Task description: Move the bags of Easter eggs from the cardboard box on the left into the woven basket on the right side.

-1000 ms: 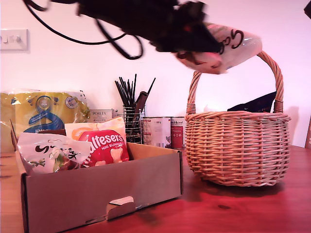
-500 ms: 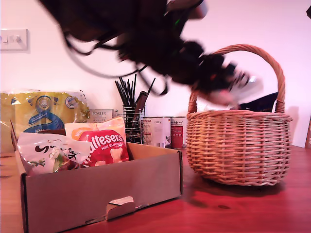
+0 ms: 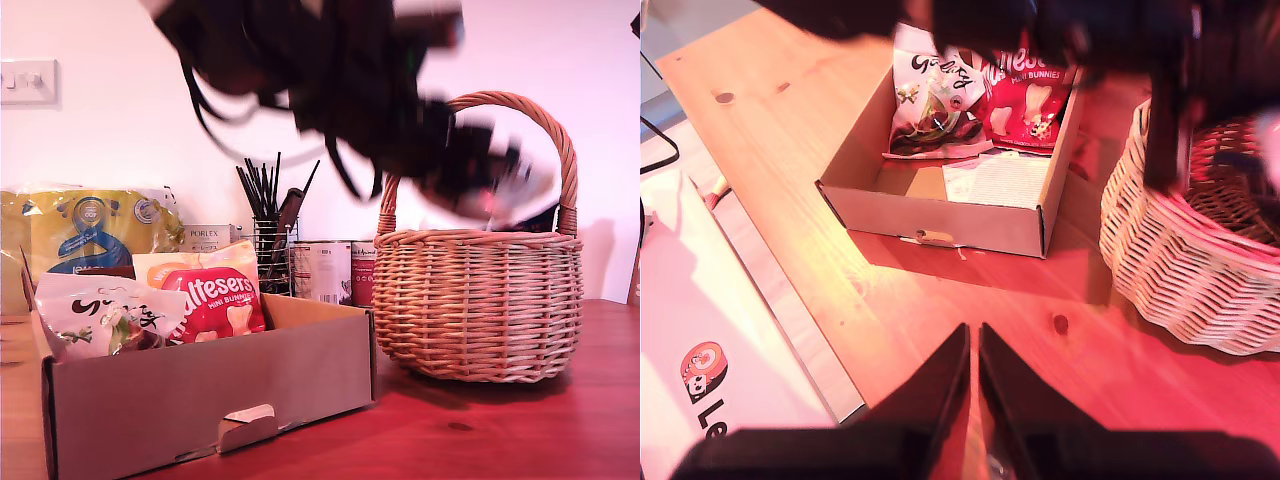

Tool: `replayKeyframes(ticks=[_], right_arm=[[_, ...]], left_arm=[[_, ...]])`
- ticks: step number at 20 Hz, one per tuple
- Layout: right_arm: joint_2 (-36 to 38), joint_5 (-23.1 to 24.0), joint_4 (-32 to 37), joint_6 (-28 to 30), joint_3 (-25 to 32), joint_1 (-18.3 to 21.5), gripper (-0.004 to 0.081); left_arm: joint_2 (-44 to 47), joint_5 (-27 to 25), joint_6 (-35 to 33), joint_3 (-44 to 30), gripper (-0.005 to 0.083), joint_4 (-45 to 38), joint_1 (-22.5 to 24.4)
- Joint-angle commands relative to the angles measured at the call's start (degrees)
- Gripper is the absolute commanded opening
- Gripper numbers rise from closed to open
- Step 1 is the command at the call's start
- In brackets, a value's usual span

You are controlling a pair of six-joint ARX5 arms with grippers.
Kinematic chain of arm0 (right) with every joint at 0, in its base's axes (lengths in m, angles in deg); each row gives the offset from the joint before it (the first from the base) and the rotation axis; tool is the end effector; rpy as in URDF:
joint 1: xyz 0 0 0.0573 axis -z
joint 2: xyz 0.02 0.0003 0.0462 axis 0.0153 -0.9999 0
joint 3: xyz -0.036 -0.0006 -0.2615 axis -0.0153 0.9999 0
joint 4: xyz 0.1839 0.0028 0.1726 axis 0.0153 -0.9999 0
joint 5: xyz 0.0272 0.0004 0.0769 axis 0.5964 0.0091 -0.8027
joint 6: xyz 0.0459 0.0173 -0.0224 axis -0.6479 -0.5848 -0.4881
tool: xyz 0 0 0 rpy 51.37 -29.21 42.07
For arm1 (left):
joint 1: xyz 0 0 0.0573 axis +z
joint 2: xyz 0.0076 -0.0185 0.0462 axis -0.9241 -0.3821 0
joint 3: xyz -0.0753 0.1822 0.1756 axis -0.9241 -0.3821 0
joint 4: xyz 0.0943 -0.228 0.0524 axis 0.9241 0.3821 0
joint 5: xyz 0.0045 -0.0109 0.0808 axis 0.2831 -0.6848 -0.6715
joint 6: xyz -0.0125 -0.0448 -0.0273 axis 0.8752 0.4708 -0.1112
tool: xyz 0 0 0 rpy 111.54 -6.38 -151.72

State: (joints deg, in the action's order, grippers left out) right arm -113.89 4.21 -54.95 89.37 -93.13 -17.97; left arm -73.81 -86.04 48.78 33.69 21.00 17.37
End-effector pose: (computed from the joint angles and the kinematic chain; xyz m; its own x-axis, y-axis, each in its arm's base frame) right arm 0.0903 0.0464 0.2802 0.4647 0.7008 -0.5413 -0.7854 0.6085 0.1136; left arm 0.2902 -0.3442 0.2007 0.6837 -0.6928 -0.2293 0.7283 0.6280 0.2743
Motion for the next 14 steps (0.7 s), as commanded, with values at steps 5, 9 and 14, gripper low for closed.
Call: replayKeyframes(ticks=[5,9,14], right_arm=[[0.04,-0.07,0.31,0.13,-0.9,-0.2,-0.0013],[0.04,-0.09,0.31,0.13,-0.9,-0.2,-0.0013],[0.04,-0.15,0.28,0.13,-0.9,-0.22,-0.0013]], left_arm=[[-1.2,-1.38,0.2,0.42,0.0302,-0.15,-0.09],[-1.2,-1.36,0.33,0.46,0.0603,-0.11,-0.24],[-0.96,-1.4,0.26,0.92,0.0549,-0.11,-0.44]])
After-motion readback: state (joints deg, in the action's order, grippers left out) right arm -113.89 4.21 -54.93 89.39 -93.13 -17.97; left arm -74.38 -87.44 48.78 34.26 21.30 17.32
